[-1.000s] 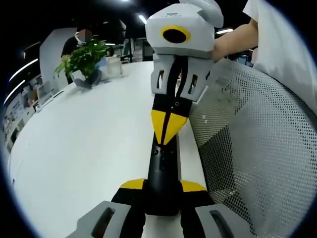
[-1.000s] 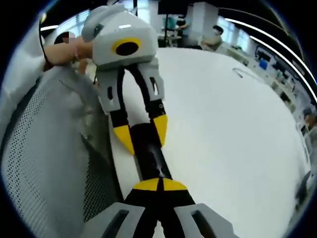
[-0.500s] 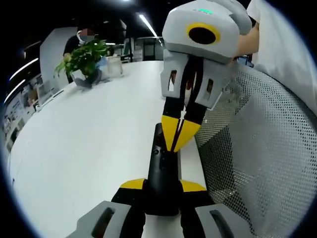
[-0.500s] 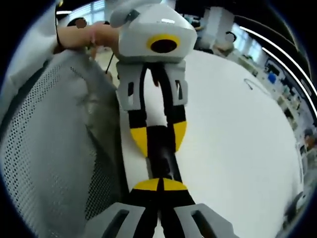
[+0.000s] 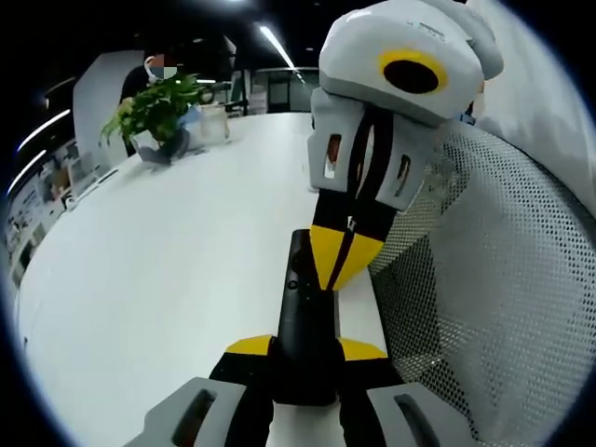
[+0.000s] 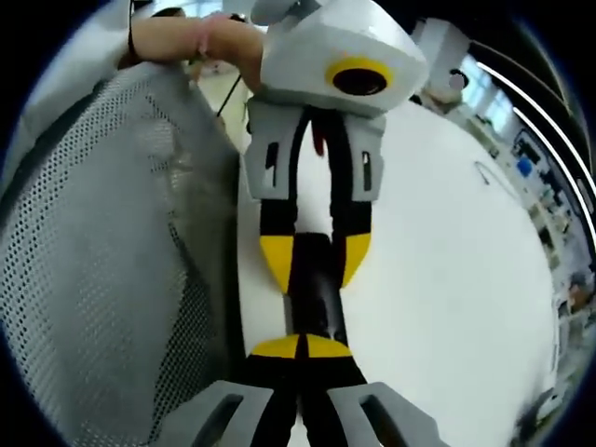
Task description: Press the specified remote control buttons in sequence, fully releasing each button before pressing the next.
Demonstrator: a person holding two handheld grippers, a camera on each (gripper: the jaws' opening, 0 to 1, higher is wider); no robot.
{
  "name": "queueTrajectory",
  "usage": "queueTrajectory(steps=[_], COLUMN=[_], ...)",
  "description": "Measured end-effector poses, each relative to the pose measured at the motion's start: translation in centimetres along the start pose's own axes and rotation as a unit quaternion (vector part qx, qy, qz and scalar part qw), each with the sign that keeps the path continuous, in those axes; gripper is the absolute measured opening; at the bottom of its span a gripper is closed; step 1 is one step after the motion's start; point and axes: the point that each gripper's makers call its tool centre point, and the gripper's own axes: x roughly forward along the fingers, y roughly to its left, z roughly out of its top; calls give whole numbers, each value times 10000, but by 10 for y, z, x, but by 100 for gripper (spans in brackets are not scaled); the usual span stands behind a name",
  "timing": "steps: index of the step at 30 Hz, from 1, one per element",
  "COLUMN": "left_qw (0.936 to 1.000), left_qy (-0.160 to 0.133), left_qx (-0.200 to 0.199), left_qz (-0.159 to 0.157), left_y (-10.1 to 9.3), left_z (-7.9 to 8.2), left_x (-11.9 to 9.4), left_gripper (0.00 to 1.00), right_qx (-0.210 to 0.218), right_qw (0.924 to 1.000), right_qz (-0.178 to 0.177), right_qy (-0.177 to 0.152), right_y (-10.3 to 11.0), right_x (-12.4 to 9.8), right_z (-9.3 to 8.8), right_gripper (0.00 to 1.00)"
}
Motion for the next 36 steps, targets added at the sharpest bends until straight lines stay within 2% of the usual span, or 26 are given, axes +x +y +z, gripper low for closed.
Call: queueTrajectory(steps=[2,5,9,18,23,24,27,29,32,35,36], left_qw=[10000,10000,10000,10000,10000,10000,10000,10000,10000,10000,10000], left_qy=[-18,-46,-48,-37,-31,-30,-28,-26,-29,-29,-30], left_qx=[-18,-48,-37,-28,-15,-12,-5,-1,1,4,4], left_qz=[-3,-3,-10,-3,-3,-4,2,5,0,-2,-1], left_y=[0,0,0,0,0,0,0,-1,-1,-1,-1], left_z=[0,0,0,1,1,1,1,1,0,0,0], left_x=[0,-1,-1,-1,-1,-1,-1,-1,-1,-1,-1], left_gripper=[24,24,24,24,24,24,24,24,24,24,24], right_qx=[416,393,584,543,327,358,1029,998,835,906,988], right_qw=[9988,9989,9978,9982,9990,9989,9939,9942,9959,9953,9941], right_qz=[31,-176,-129,200,134,144,384,393,244,295,410], right_qy=[-239,-197,-275,132,268,258,25,15,233,182,189], right_y=[-2,-10,-18,-17,-16,-17,-17,-19,-25,-29,-27], right_x=[-2,-6,-5,1,1,1,-1,-2,-2,0,2], right_z=[2,-1,4,2,1,1,2,1,-4,-1,0], right_gripper=[0,0,0,0,0,0,0,0,0,0,0])
